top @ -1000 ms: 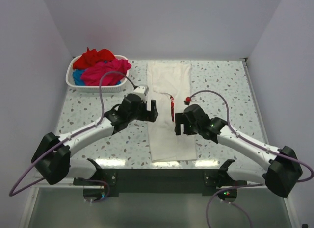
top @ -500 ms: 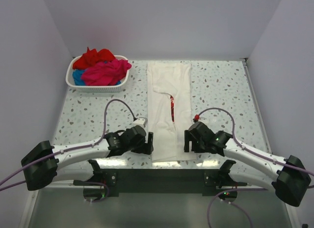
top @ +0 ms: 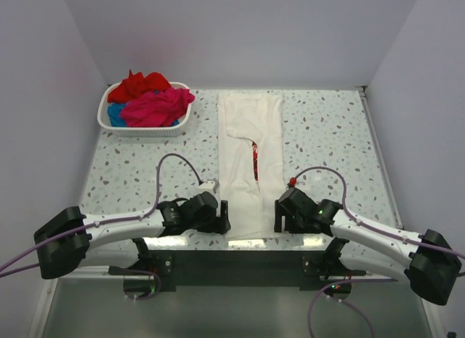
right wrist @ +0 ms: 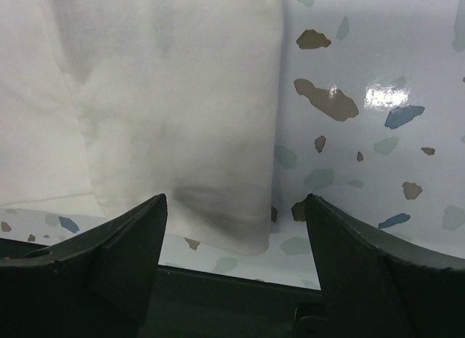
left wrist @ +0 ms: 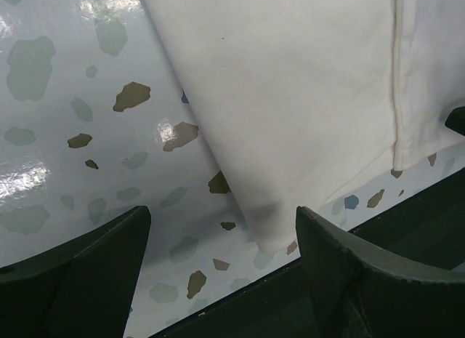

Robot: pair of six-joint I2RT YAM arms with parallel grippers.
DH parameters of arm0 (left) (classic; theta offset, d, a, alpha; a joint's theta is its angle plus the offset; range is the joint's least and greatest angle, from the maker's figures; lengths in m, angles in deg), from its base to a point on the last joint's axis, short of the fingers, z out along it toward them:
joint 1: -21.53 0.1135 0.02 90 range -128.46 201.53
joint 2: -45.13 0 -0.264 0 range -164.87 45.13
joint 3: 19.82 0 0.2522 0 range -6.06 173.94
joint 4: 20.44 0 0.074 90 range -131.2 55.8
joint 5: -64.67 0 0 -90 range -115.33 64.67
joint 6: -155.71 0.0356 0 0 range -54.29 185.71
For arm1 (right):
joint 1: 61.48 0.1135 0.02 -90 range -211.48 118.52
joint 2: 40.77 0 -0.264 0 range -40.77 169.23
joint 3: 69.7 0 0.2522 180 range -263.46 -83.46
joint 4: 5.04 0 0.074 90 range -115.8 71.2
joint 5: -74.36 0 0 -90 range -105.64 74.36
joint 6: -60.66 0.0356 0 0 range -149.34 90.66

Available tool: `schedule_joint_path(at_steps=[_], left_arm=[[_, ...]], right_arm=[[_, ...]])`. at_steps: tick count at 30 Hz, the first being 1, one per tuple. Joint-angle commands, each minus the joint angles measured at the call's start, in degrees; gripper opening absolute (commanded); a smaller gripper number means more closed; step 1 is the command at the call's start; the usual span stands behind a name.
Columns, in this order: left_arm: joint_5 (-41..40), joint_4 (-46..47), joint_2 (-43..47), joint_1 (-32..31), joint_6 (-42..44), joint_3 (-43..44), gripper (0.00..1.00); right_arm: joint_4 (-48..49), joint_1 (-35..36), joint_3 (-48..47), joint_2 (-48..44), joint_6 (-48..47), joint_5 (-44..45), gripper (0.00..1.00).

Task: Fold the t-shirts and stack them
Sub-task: Fold the tshirt

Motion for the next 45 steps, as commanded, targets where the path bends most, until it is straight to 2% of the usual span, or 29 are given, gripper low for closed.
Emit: schedule_joint_path(at_steps=[1, 8, 14, 20, 26, 31, 39, 40, 41, 43, 44, 45], left_arm=[[1.06, 4.3, -0.23, -0.51, -2.03, -0.81, 0.85], [2.03, 5.71, -1.9, -2.88, -3.87, -1.16, 0.77], [1.68, 6.15, -2.96, -4.9, -5.1, -1.6, 0.67], [1.68, 6.5, -2.96, -5.17, -5.11, -1.95, 0.46], [2.38, 7.64, -2.35, -5.17, -5.11, -2.91, 0.33], [4.13, 11.33, -2.08, -5.17, -5.81, -5.02, 0.3], [5.98, 15.74, -2.78, -5.17, -6.95, -6.7, 0.32], [5.9, 15.38, -2.87, -5.17, -7.04, -6.78, 0.3], [5.63, 15.03, -2.96, -5.17, -6.95, -6.78, 0.22], [5.19, 14.59, -2.61, -5.17, -6.87, -7.22, 0.13], [5.02, 14.5, -2.43, -5.17, -6.95, -7.31, 0.03], [4.76, 14.5, -2.0, -5.17, -6.95, -7.48, 0.0]], right_arm=[[0.26, 0.78, 0.81, -0.71, 2.25, -0.26, 0.8], [-0.18, 1.84, 0.99, -0.71, 3.39, 0.53, 0.79], [-0.45, 3.06, 1.43, -1.5, 4.8, 0.62, 0.77], [-0.54, 4.73, 1.43, -0.44, 5.68, 0.97, 0.71], [0.43, 5.17, 0.99, 1.49, 6.12, 1.41, 0.6], [0.87, 5.35, 0.9, 2.19, 6.29, 1.5, 0.54], [0.78, 5.61, 0.82, 2.37, 6.38, 1.67, 0.52], [0.78, 5.7, 0.82, 2.37, 6.38, 1.58, 0.52], [0.78, 5.79, 0.9, 2.28, 6.47, 1.67, 0.52], [0.7, 5.79, 0.9, 2.28, 6.64, 1.85, 0.52], [0.7, 5.79, 0.99, 2.19, 6.65, 1.85, 0.51], [0.7, 5.79, 1.17, 2.19, 6.73, 1.85, 0.49]])
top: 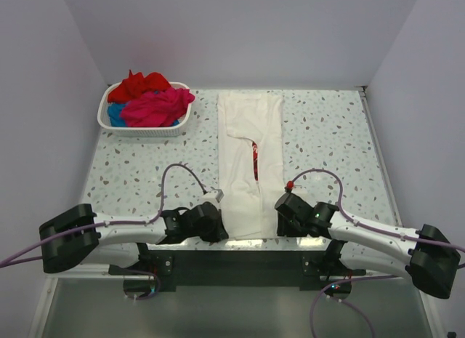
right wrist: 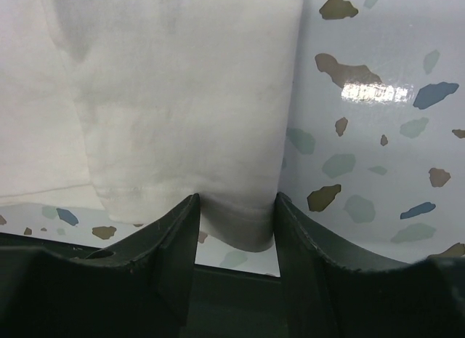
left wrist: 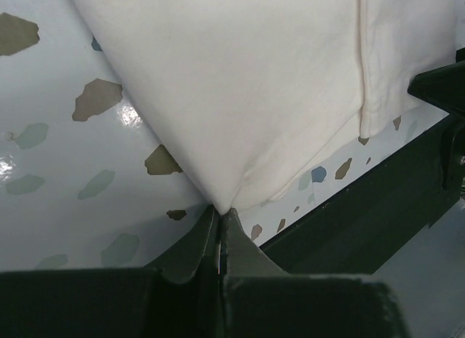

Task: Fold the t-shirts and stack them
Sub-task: Fold the tshirt

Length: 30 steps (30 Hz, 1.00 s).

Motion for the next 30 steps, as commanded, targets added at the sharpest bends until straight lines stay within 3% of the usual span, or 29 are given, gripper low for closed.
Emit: schedule_joint_path(at_steps=[1, 9, 23, 30], left_arm=[[-0.62, 0.84, 1.52, -0.49, -0.03, -1.17, 0.0], [0.16, -2.59, 7.07, -0.49, 1.91, -3.19, 0.0], [1.83, -0.74, 8.83, -0.49, 2.0, -5.48, 0.0], [0.26, -1.0, 8.74, -0.49, 2.35, -3.37, 0.0]], right_arm=[[0.28, 0.48, 0.58, 0.86, 2.25, 0.36, 0.47], [0.28, 0.57, 1.72, -0.11, 2.87, 0.27, 0.33], [0.28, 0.74, 1.72, -0.02, 3.13, 0.01, 0.24], [3.7, 0.83, 0.06, 2.35, 1.64, -0.25, 0.13]])
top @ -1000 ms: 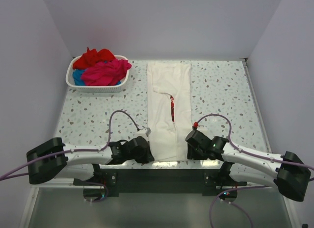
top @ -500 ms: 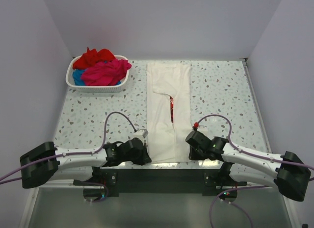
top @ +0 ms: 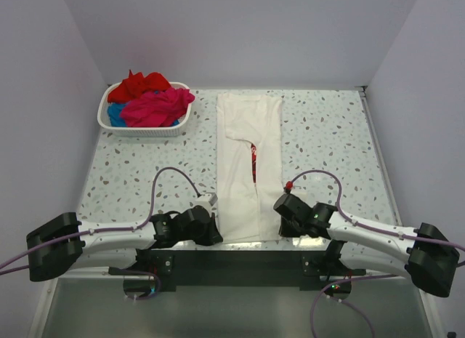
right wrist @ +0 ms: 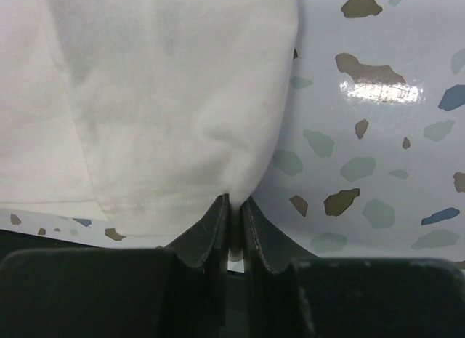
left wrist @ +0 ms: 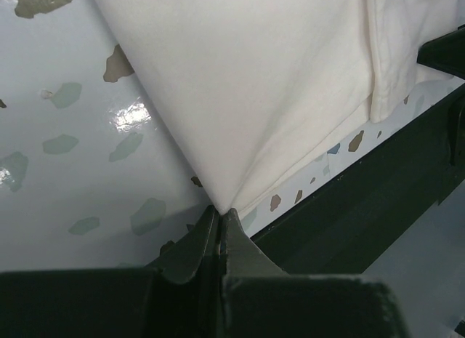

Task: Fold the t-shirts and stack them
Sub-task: Fold the tshirt

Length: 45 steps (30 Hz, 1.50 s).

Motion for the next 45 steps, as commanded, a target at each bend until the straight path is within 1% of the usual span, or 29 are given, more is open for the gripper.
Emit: schedule_joint_path(at_steps=[1, 5, 6, 10, 13, 17, 21, 23, 24, 27, 29, 30, 33, 34, 37, 40, 45], left_arm=[[-0.9, 0.13, 0.91, -0.49, 0.86, 1.9, 0.0], [-3.27, -0.66, 2.49, -0.49, 0.25, 2.69, 0.0], [-3.54, -0.75, 2.76, -0.49, 0.34, 2.78, 0.0], [-4.24, -0.13, 3.2, -0.49, 0.86, 4.45, 0.0], [-5.21, -1.53, 3.46, -0.49, 1.48, 6.29, 0.0], [-9.5, -3.47, 4.69, -0.23, 2.79, 8.75, 0.0], [-9.61, -3.65, 4.61, 2.66, 5.42, 11.3, 0.0], [-7.95, -1.98, 4.26, 5.3, 6.57, 11.57, 0.0], [-7.33, -1.63, 3.82, 7.66, 7.71, 11.74, 0.0], [-6.18, -0.4, 2.68, 11.62, 10.52, 12.79, 0.0], [-6.18, 0.74, 1.62, 12.86, 12.19, 13.67, 0.0], [-6.01, 1.09, 0.14, 14.09, 13.59, 14.9, 0.0], [-5.48, 1.36, -3.37, 16.63, 16.15, 18.15, 0.0], [-5.48, 4.41, -4.17, 17.6, 16.42, 18.6, 0.0], [-3.2, 7.59, -7.51, 21.39, 17.12, 20.62, 0.0], [-3.02, 8.65, -11.82, 23.85, 18.09, 23.78, 0.0], [0.85, 11.82, -19.45, 27.89, 18.62, 27.9, 0.0]], right_arm=[[2.33, 0.33, -0.93, 3.11, -0.83, -0.12, 0.11], [2.51, 0.42, -4.27, 6.02, -2.76, -0.56, 0.01], [2.16, 0.33, -5.75, 6.37, -3.12, -0.39, 0.0], [-0.91, 0.42, -9.63, 6.2, -4.61, 1.01, 0.0], [-1.88, 0.42, -11.83, 4.1, -4.7, 1.98, 0.0], [-3.55, 0.33, -14.55, 2.51, -4.96, 3.65, 0.0], [-5.49, 0.24, -18.86, 3.47, -6.89, 8.13, 0.0], [-6.1, 0.15, -21.13, 4.62, -8.3, 10.59, 0.0], [-6.28, -0.02, -22.02, 5.14, -8.83, 11.47, 0.0], [-6.37, -2.12, -24.57, 6.64, -10.94, 14.02, 0.0], [-3.58, -5.11, -25.19, 7.34, -13.31, 13.15, 0.0], [-2.6, -7.73, -25.54, 7.78, -15.14, 12.45, 0.0], [0.31, -11.17, -27.29, 10.76, -17.61, 11.13, 0.0], [0.83, -12.66, -27.82, 11.73, -19.1, 11.3, 0.0], [3.9, -15.74, -30.11, 15.42, -21.05, 10.6, 0.0], [5.58, -19.08, -32.22, 19.02, -22.71, 9.11, 0.0], [7.08, -22.08, -37.84, 25.79, -25.09, 7.79, 0.0]])
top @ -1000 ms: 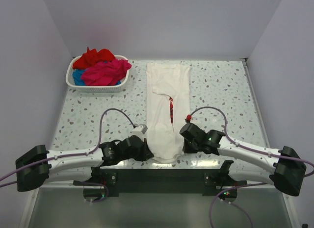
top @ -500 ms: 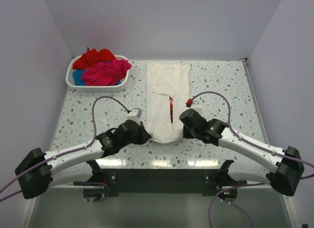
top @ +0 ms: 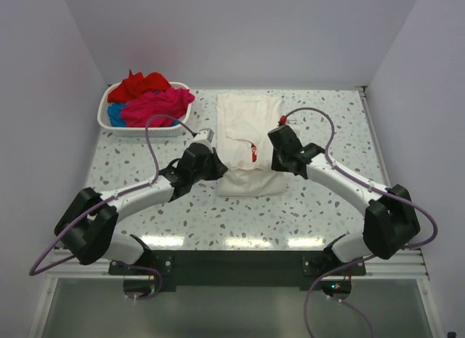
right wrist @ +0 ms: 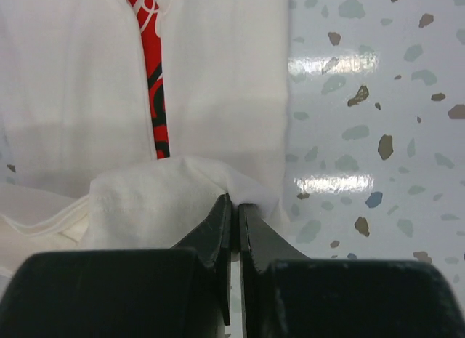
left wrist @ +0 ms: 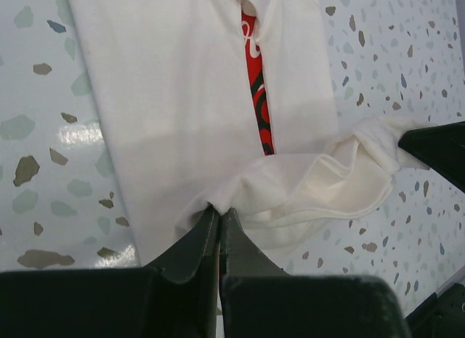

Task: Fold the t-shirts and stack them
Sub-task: Fold the tshirt

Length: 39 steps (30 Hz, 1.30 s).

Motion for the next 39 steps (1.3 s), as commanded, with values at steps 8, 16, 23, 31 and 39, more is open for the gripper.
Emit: schedule_joint_path(at_steps=[8, 16, 23, 31, 39], left_arm=[[6.75, 8.4, -11.01, 6.89, 1.81, 9.22, 0.0], [8.68, 8.67, -18.92, 9.44, 1.19, 14.86, 0.0], [9.74, 9.37, -22.79, 11.2, 1.11, 16.97, 0.0], [9.04, 9.55, -25.95, 12.26, 0.31, 18.99, 0.0], [5.79, 6.21, -27.19, 13.4, -0.92, 24.52, 0.36]], right_arm=[[4.48, -6.17, -12.87, 11.83, -5.91, -2.31, 0.0], [2.29, -8.02, -21.06, 21.42, -8.11, -3.38, 0.0], [1.85, -8.99, -23.43, 25.55, -8.64, -3.73, 0.0], [1.14, -9.87, -25.72, 28.36, -8.55, -3.29, 0.0], [-2.54, -12.32, -33.88, 32.06, -9.25, -3.99, 0.21]])
